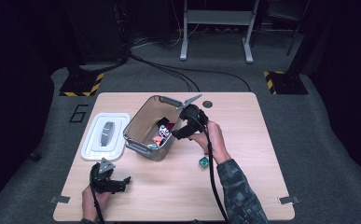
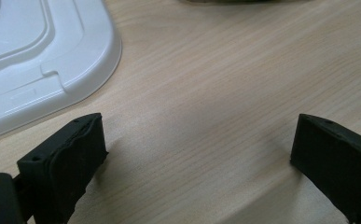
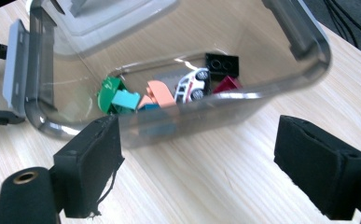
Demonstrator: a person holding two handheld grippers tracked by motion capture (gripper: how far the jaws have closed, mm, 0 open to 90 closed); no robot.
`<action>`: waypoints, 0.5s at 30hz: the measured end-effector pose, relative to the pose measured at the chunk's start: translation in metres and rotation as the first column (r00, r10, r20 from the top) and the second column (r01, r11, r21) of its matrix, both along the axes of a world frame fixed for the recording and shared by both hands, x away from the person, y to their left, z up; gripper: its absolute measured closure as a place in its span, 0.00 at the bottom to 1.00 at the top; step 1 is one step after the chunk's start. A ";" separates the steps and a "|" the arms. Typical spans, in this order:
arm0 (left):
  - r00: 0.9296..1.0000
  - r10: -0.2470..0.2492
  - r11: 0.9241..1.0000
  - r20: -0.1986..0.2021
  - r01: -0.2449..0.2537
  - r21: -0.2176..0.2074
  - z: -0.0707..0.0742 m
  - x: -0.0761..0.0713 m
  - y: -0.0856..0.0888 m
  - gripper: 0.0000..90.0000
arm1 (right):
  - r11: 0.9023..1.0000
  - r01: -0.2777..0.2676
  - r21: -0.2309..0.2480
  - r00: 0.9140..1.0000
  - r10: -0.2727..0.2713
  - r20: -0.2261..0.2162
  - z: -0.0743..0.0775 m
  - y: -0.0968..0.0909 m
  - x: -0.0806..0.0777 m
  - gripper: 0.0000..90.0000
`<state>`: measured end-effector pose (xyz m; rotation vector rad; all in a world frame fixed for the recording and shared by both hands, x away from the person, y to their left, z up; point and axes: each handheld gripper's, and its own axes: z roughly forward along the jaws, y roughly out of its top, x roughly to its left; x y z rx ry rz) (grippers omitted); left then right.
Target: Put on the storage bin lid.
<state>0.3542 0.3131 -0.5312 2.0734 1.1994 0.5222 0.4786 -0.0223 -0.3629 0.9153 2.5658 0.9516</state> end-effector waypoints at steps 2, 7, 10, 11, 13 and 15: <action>1.000 0.001 1.000 0.000 -0.001 0.001 0.000 0.000 0.000 0.03 | 1.000 0.010 0.004 1.000 -0.010 -0.002 -0.001 -0.008 -0.004 0.15; 1.000 -0.001 1.000 -0.002 0.001 -0.001 0.000 0.000 0.000 0.03 | 0.999 0.040 0.008 0.999 -0.040 -0.003 -0.008 -0.027 -0.014 0.15; 1.000 -0.001 1.000 -0.004 0.001 0.000 0.000 0.000 0.000 0.03 | 0.998 0.060 0.005 0.998 -0.060 -0.013 -0.015 -0.038 -0.021 0.15; 1.000 0.002 1.000 -0.001 -0.002 -0.002 0.000 0.000 0.000 0.03 | 0.998 0.068 0.007 0.998 -0.068 -0.015 -0.018 -0.041 -0.023 0.14; 1.000 0.001 1.000 -0.002 -0.001 -0.002 0.000 0.000 0.000 0.03 | 0.996 0.084 0.005 0.996 -0.084 -0.028 -0.024 -0.048 -0.026 0.12; 1.000 0.005 1.000 -0.002 -0.005 -0.002 0.000 0.000 0.000 0.03 | 0.995 0.097 0.003 0.995 -0.097 -0.038 -0.032 -0.054 -0.029 0.10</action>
